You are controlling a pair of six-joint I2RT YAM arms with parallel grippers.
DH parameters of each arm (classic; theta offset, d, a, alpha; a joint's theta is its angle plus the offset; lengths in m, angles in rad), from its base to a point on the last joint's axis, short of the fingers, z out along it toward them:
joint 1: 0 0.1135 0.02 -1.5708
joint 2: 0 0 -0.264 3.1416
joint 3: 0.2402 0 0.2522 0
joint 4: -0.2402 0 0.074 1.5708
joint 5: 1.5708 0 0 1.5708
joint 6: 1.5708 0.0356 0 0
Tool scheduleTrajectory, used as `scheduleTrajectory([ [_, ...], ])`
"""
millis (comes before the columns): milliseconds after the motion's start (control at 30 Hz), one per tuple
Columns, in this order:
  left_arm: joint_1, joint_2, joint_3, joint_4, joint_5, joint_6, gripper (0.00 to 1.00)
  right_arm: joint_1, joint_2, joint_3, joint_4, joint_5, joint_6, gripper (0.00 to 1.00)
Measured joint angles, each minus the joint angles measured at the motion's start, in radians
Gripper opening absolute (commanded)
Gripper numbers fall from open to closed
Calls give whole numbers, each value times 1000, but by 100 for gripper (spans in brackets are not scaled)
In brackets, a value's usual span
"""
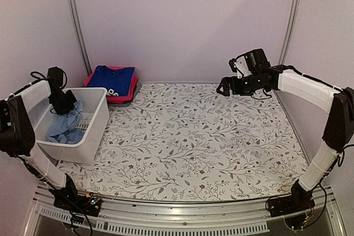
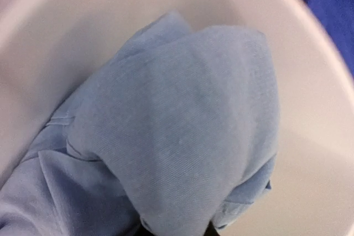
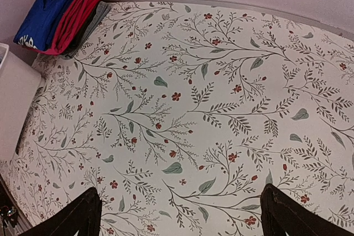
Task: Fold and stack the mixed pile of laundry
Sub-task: Pick up the crumpled shirt from the bin, then flatten out the crumpled shirt at the center of the board.
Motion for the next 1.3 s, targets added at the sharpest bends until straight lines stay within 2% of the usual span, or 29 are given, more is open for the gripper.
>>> scheduleTrajectory([
  [267,-18,-153,383,-14,19,-11,0,-4,4,55,19,-23,-39,99],
  [400,-84,-146,568,28,60,-11,0,-13,4,56,21,-26,-50,99],
  [500,-175,-96,729,71,98,4,0,-20,2,55,21,-26,-59,99],
  [733,-417,82,1032,266,246,68,0,-38,-34,37,21,-24,-63,99],
  [900,-599,299,1241,433,407,84,0,-66,-80,6,29,-31,-55,99],
  [1100,-801,552,1316,657,610,-5,0,-154,-116,-38,55,-71,-21,99],
  [1300,-937,711,1310,764,743,-122,0,-280,-132,-97,91,-125,42,99],
])
